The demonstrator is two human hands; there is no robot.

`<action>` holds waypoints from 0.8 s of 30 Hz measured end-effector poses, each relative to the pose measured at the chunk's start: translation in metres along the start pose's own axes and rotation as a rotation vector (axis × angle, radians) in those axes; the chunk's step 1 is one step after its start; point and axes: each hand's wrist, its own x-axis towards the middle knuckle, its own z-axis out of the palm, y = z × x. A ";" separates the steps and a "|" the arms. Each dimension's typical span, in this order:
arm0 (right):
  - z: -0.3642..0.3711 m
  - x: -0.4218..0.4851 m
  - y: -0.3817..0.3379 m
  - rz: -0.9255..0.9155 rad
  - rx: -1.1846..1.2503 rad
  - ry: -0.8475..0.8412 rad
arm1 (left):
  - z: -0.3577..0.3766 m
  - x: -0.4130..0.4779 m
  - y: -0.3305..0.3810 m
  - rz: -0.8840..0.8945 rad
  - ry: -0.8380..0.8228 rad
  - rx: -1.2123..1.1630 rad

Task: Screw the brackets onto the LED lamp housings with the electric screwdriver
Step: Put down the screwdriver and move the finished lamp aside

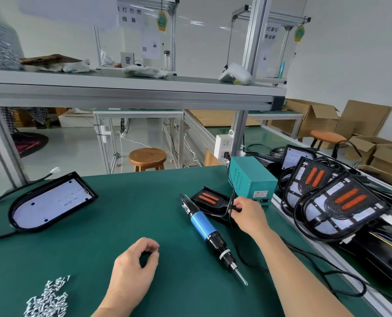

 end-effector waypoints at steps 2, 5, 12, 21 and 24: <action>0.006 0.002 -0.001 -0.003 -0.086 -0.004 | 0.000 0.001 0.000 -0.001 0.001 -0.002; 0.008 0.005 0.000 -0.015 -0.112 0.045 | 0.001 0.001 -0.001 -0.013 0.004 -0.008; -0.020 0.010 -0.010 -0.055 0.162 0.301 | 0.001 0.002 -0.001 -0.025 0.004 -0.011; -0.070 -0.033 -0.072 -0.164 0.550 0.386 | 0.003 0.001 0.002 -0.014 -0.005 -0.027; -0.052 -0.063 -0.103 -0.267 0.535 0.262 | 0.002 0.001 0.002 -0.028 -0.009 -0.032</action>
